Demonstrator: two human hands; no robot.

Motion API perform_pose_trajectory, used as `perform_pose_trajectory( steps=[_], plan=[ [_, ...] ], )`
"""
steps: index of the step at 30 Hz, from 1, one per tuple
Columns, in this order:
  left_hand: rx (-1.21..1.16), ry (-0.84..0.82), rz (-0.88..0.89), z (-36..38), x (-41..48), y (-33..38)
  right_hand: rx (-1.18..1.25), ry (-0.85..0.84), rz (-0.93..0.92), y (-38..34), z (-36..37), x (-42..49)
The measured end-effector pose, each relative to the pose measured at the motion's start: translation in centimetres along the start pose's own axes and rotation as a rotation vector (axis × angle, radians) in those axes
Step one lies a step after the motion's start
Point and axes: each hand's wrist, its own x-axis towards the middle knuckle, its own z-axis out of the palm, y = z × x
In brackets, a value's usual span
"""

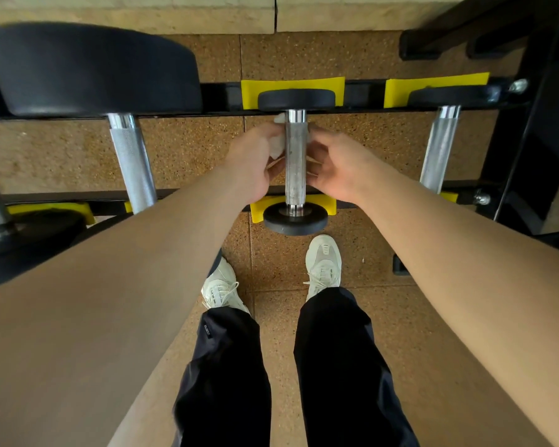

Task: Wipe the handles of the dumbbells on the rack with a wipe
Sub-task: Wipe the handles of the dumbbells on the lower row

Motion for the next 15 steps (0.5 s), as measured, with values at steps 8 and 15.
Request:
perform_pose_trajectory(
  steps=[8,15],
  plan=[
    [-0.116,0.088,-0.016,-1.7,0.2,1.3,0.132,0.091,0.008,-1.4,1.7,0.2],
    [-0.068,0.081,-0.041,0.7,-0.1,0.2,0.468,0.221,-0.093,-2.1,-2.5,-1.8]
  ],
)
